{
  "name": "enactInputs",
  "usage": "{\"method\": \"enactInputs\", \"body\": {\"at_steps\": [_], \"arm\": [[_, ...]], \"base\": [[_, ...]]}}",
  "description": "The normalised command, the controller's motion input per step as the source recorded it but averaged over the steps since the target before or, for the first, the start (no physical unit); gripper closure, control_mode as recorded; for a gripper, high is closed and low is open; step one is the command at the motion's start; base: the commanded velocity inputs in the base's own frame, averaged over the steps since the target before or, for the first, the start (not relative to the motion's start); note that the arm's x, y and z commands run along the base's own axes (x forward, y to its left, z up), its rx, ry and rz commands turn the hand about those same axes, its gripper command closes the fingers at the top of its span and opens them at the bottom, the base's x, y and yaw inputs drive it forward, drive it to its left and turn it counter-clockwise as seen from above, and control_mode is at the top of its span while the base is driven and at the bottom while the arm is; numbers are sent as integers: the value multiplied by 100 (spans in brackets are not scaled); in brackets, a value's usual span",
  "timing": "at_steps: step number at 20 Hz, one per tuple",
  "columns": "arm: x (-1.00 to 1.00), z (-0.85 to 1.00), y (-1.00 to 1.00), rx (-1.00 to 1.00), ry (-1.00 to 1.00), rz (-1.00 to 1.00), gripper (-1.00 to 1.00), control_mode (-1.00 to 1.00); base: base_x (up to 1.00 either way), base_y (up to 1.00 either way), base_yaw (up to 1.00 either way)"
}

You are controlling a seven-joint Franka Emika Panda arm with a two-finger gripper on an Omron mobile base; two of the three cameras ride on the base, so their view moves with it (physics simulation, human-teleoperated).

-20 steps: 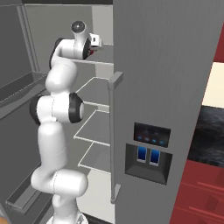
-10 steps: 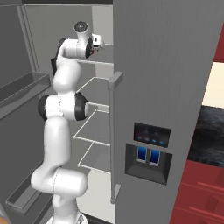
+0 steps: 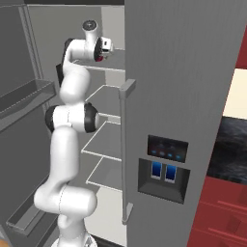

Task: Place one bell pepper and one fish in each tupperware on the nearby counter, to pack two identical lunches.

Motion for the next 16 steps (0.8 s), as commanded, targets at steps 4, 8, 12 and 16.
{"method": "enactInputs", "body": {"at_steps": [4,8,12,16], "arm": [[31,-17,1,0,2,0,100,-100],[-17,-26,0,0,0,0,100,-100],[-90,-32,-5,0,0,0,100,-100],[-80,-58,-6,-1,-9,0,100,-100]], "base": [[0,0,0],[0,0,0],[0,0,0],[0,0,0]]}}
